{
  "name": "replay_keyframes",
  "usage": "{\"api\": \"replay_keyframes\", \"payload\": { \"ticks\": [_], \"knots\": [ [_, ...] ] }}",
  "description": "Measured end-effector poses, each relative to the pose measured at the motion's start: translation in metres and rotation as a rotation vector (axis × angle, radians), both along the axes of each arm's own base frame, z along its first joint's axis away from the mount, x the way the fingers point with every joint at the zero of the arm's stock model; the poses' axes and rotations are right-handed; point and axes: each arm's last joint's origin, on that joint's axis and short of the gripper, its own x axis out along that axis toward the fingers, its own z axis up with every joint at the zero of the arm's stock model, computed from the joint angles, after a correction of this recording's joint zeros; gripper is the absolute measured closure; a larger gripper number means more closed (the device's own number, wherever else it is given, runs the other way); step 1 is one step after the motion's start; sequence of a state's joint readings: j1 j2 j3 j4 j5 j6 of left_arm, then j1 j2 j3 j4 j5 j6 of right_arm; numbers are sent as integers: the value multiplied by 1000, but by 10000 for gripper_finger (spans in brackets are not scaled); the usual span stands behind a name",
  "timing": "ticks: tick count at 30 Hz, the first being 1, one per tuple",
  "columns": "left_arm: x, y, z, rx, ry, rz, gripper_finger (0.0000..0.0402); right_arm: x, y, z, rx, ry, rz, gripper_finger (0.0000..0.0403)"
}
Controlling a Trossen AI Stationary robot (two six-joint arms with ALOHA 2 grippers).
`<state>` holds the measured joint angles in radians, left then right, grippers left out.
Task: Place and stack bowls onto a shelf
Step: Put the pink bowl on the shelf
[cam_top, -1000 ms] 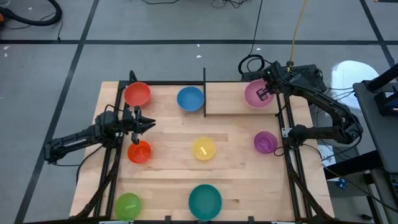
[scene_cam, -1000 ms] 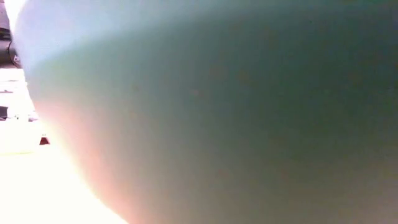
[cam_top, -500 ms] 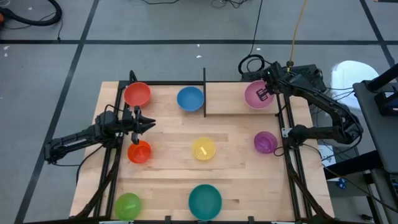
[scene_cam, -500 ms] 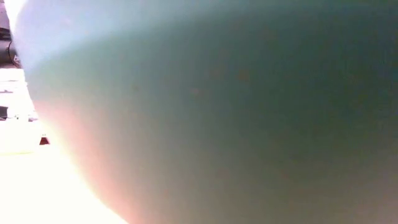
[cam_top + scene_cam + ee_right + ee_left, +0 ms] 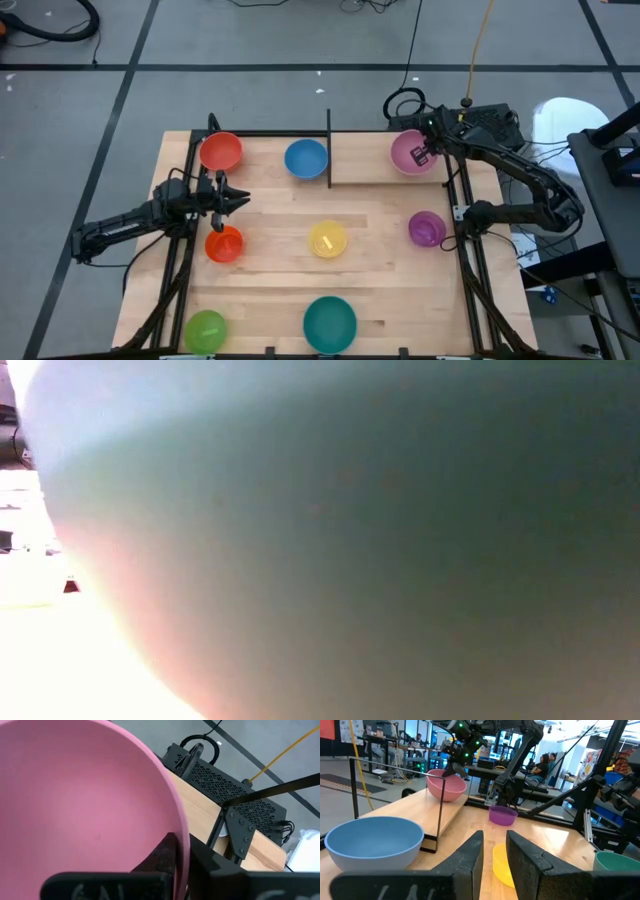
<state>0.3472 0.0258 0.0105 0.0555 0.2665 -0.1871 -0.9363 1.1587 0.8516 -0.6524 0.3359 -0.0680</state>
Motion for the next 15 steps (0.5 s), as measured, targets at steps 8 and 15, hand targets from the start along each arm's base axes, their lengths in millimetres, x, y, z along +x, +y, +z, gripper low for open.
{"api": "replay_keyframes", "payload": {
  "ticks": [8, 15],
  "knots": [
    [0, 0, 0, 0, 0, 0, 314, -1, 1, -1, 12, 32, 33, 338],
    [0, 0, 0, 0, 0, 0, 314, -1, 1, 1, -5, 47, 69, 293]
  ]
}}
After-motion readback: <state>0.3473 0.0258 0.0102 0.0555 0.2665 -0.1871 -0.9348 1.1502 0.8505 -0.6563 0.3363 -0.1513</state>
